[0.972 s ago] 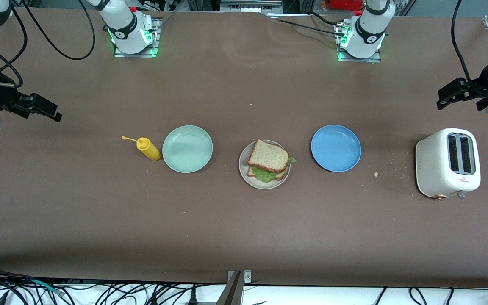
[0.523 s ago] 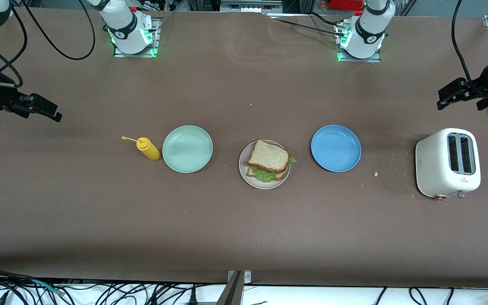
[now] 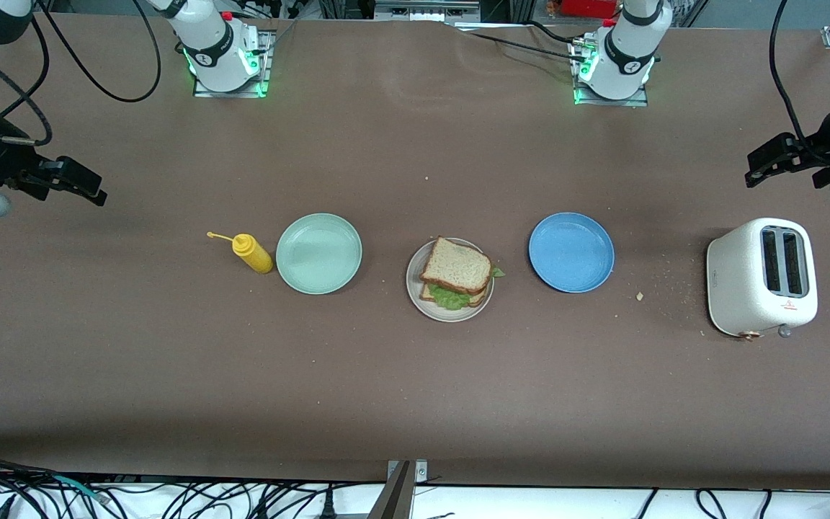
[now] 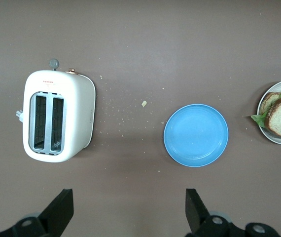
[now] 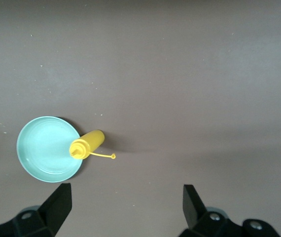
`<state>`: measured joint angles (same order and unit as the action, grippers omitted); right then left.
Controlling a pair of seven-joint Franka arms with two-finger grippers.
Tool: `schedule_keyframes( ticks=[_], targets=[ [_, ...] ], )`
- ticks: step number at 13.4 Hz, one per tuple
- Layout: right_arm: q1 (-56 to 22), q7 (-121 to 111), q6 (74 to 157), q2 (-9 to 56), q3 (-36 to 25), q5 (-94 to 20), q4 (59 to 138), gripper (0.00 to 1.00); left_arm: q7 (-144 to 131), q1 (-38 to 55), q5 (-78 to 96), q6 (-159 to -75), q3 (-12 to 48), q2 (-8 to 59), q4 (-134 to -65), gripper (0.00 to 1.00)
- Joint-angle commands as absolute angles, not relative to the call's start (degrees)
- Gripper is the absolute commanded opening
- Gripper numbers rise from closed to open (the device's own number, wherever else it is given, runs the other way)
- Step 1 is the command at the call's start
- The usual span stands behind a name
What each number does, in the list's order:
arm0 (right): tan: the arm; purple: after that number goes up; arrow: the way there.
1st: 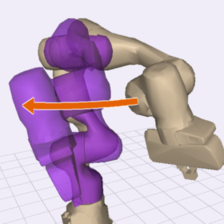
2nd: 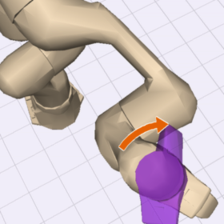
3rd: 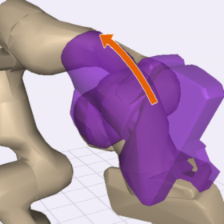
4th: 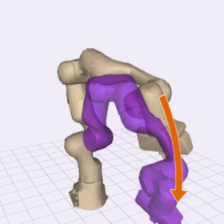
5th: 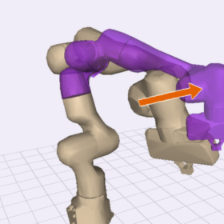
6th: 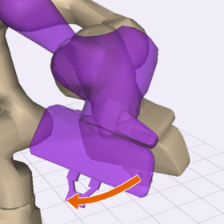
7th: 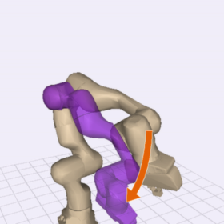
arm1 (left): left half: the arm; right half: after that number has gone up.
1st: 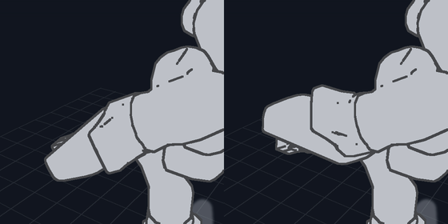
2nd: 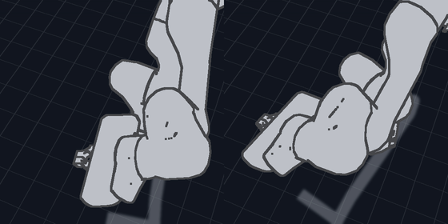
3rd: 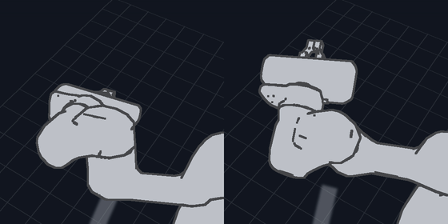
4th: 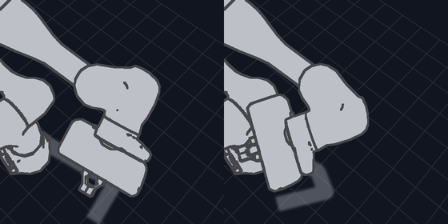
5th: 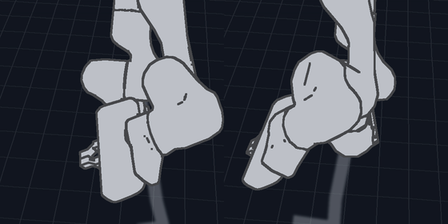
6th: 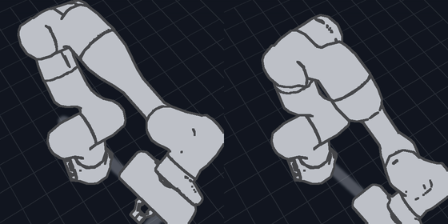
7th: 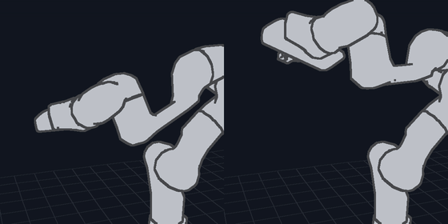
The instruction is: Make sandwich in beige plate with both arms
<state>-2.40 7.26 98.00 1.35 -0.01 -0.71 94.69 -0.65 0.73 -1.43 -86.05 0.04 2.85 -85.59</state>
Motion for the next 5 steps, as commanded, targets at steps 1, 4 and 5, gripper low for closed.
schedule_keyframes(
  ticks=[1,4,5],
  targets=[
    [-2.90,7.82,97.38,0.44,-0.35,0.44,94.48,1.00,-0.35,0.62,-1.85,-86.13,0.18,2.99,-84.73,1.00],
    [-2.64,8.00,96.86,0.61,-1.05,-0.52,94.66,1.00,-0.35,0.62,-1.85,-86.13,0.18,2.99,-84.73,1.00],
    [-2.72,8.09,96.86,0.62,-1.23,-0.96,94.66,1.00,-0.35,0.62,-1.85,-86.13,0.18,2.99,-84.73,1.00]
  ],
)
